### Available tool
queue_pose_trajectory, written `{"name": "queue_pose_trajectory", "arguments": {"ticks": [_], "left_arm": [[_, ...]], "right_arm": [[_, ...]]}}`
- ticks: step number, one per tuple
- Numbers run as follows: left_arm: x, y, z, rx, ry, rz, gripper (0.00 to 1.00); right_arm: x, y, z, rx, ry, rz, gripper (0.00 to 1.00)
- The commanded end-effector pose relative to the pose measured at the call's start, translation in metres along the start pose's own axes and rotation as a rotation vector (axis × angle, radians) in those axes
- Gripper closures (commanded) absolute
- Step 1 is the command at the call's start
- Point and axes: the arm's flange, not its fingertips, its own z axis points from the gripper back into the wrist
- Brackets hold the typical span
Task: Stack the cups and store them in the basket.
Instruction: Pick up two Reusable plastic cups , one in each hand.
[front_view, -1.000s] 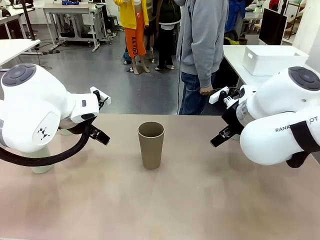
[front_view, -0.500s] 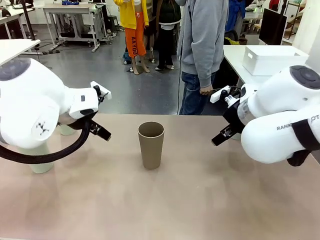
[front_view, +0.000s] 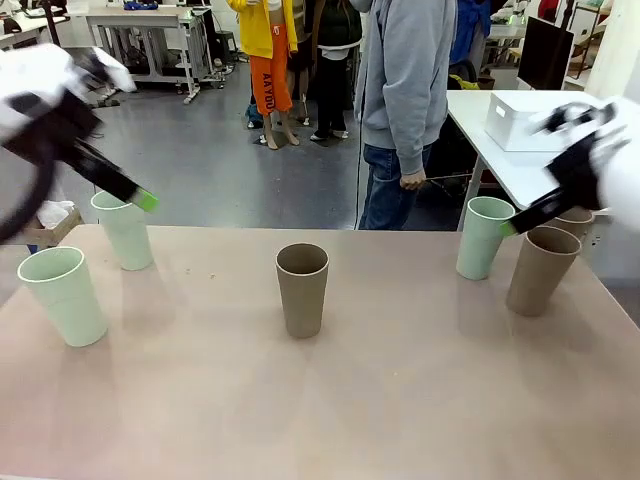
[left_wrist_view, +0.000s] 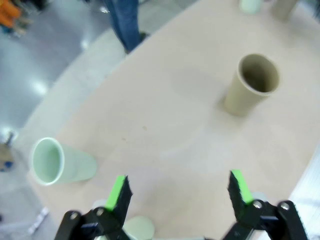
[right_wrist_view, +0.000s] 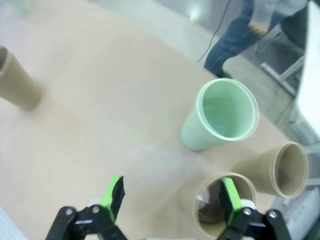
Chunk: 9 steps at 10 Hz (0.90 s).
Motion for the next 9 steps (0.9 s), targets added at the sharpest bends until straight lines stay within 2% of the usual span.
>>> {"name": "queue_pose_trajectory", "arguments": {"ticks": [1,2,4,5,6,7,9], "left_arm": [[-0.011,0.032,0.014,-0.034,0.018,-0.015,0.00],[0.000,0.000,0.000,0.000,0.000,0.000,0.00],[0.000,0.000,0.000,0.000,0.000,0.000,0.00],[0.000,0.000,0.000,0.000,0.000,0.000,0.00],[-0.002,0.005,0.009,-0.014,0.013,-0.015,0.00],[-0.008,0.034,0.023,-0.066,-0.017,-0.088,0.00],[-0.039,0.087,0.036,-0.164,-0.068,-0.134,0.00]], "right_arm": [[-0.026,-0.004,0.037,0.077,-0.113,0.064,0.00],[0.000,0.000,0.000,0.000,0.000,0.000,0.00],[0.000,0.000,0.000,0.000,0.000,0.000,0.00],[-0.004,-0.012,0.024,0.026,-0.042,0.015,0.00],[0.009,-0.031,0.037,0.119,-0.076,0.085,0.00],[0.018,-0.074,0.055,0.151,-0.094,0.109,0.00],[0.013,-0.126,0.079,0.238,-0.145,0.146,0.00]]}}
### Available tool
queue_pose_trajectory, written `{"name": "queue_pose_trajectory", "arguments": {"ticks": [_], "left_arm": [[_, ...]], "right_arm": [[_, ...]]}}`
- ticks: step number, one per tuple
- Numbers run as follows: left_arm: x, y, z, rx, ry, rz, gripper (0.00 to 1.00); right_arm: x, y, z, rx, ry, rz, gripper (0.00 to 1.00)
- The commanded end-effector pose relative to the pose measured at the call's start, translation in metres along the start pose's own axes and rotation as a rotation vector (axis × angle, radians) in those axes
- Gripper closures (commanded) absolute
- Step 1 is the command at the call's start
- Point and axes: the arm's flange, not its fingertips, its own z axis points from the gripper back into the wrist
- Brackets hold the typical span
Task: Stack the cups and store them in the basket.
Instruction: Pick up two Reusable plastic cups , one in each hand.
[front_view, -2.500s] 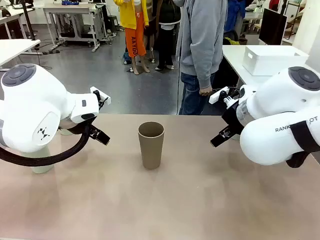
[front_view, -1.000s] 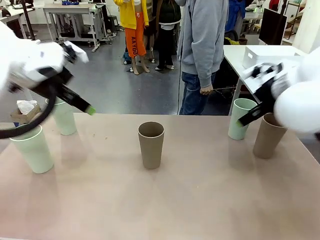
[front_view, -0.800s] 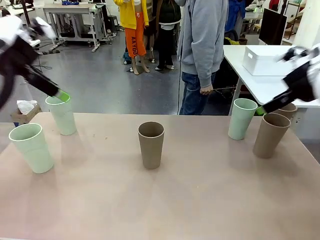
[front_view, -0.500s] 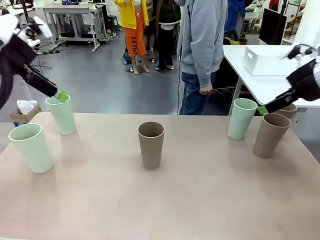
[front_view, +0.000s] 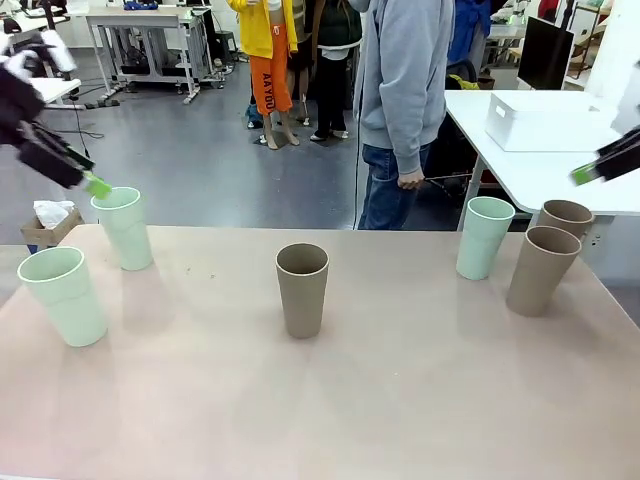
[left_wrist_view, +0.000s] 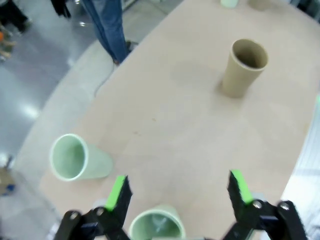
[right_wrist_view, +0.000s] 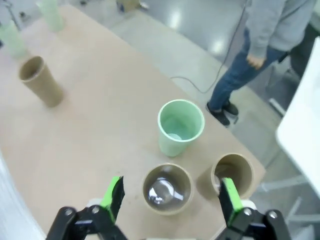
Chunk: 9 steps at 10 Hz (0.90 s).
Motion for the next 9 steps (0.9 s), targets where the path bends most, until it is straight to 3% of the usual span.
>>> {"name": "queue_pose_trajectory", "arguments": {"ticks": [1,4,7,9], "left_arm": [[-0.031,0.045,0.017,-0.134,-0.071,-0.060,0.00],[-0.087,0.068,0.052,-0.242,-0.200,-0.122,0.00],[-0.118,0.065,0.076,-0.216,-0.259,-0.130,0.00],[-0.128,0.060,0.080,-0.217,-0.304,-0.141,0.00]], "right_arm": [[-0.010,-0.044,0.013,0.135,-0.062,0.043,0.00],[-0.069,-0.072,0.044,0.178,-0.150,0.030,0.00],[-0.115,-0.076,0.063,0.216,-0.237,-0.027,0.00],[-0.126,-0.075,0.063,0.224,-0.254,-0.045,0.00]]}}
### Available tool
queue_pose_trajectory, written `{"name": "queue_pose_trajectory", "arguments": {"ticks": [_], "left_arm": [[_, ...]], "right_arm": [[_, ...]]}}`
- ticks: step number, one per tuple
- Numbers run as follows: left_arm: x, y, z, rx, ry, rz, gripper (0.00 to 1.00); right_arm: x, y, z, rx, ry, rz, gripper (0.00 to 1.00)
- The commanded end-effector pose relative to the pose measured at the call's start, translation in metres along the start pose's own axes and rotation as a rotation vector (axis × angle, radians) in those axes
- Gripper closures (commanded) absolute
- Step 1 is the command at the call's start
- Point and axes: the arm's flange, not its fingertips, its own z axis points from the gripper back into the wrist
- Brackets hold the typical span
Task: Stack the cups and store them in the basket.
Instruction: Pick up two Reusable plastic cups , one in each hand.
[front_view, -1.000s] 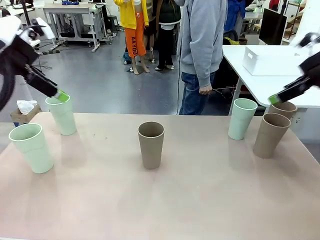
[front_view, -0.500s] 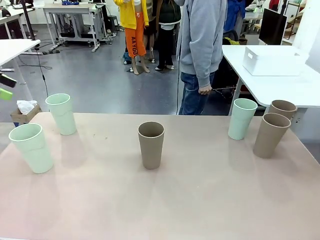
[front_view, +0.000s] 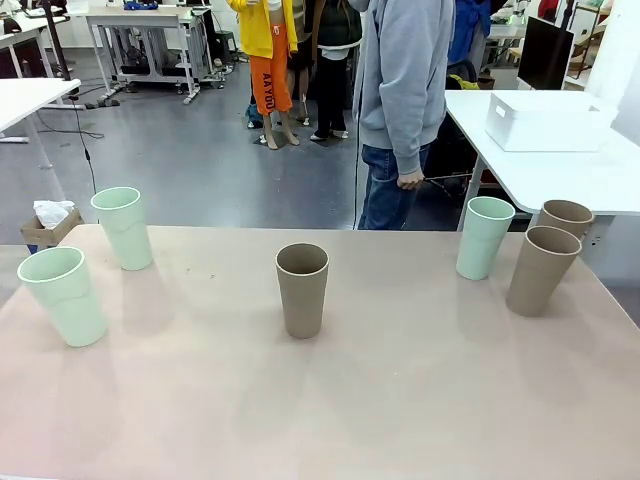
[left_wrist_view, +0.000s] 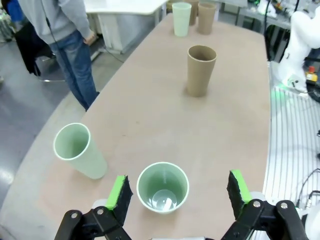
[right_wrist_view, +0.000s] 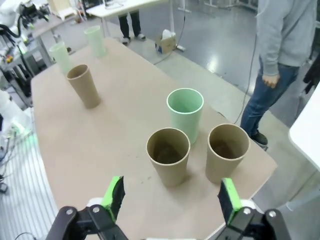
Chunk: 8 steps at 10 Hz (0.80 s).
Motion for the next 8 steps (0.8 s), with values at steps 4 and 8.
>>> {"name": "queue_pose_trajectory", "arguments": {"ticks": [4,8], "left_arm": [[-0.006,-0.008,0.007,0.017,-0.103,-0.045,0.00],[-0.004,-0.008,0.010,0.031,-0.094,-0.042,0.00]], "right_arm": [[0.000,-0.001,-0.004,0.020,-0.074,0.016,0.00],[-0.001,0.001,-0.001,0.019,-0.090,0.009,0.00]]}}
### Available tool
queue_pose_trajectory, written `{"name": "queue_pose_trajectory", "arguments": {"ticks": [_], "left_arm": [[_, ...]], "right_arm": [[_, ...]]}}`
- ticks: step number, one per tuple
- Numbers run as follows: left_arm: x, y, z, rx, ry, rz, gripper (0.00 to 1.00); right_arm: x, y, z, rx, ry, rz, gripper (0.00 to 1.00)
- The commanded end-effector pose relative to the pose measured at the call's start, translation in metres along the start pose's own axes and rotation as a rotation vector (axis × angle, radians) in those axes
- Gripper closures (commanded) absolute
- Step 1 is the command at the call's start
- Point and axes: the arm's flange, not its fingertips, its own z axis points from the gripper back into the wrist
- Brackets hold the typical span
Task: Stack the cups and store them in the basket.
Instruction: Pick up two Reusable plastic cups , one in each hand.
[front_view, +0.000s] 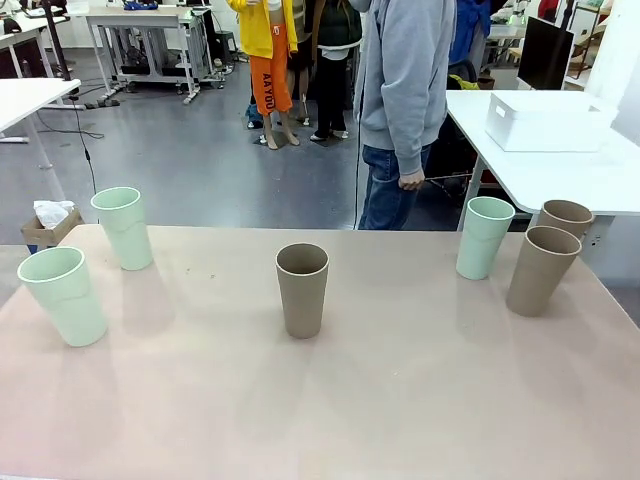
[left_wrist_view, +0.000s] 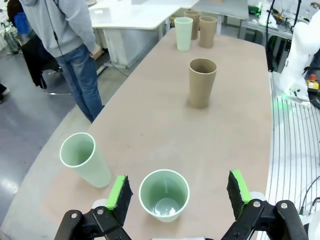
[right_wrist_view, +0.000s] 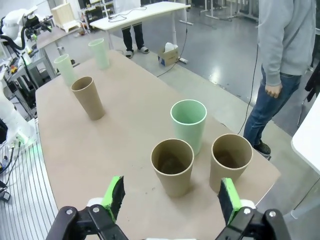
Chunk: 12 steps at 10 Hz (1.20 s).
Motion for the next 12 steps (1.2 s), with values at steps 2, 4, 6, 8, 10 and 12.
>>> {"name": "queue_pose_trajectory", "arguments": {"ticks": [2,4,6,8,10,12], "left_arm": [[0.0000,0.0000,0.0000,0.000,0.000,0.000,0.00],[0.0000,0.0000,0.0000,0.000,0.000,0.000,0.00],[0.0000,0.0000,0.0000,0.000,0.000,0.000,0.00],[0.0000,0.0000,0.0000,0.000,0.000,0.000,0.00],[0.0000,0.0000,0.0000,0.000,0.000,0.000,0.00],[0.0000,0.0000,0.0000,0.000,0.000,0.000,0.00]], "right_arm": [[0.0000,0.0000,0.0000,0.000,0.000,0.000,0.00],[0.0000,0.0000,0.0000,0.000,0.000,0.000,0.00],[0.0000,0.0000,0.0000,0.000,0.000,0.000,0.00],[0.0000,0.0000,0.0000,0.000,0.000,0.000,0.00],[0.0000,0.0000,0.0000,0.000,0.000,0.000,0.00],[0.0000,0.0000,0.0000,0.000,0.000,0.000,0.00]]}}
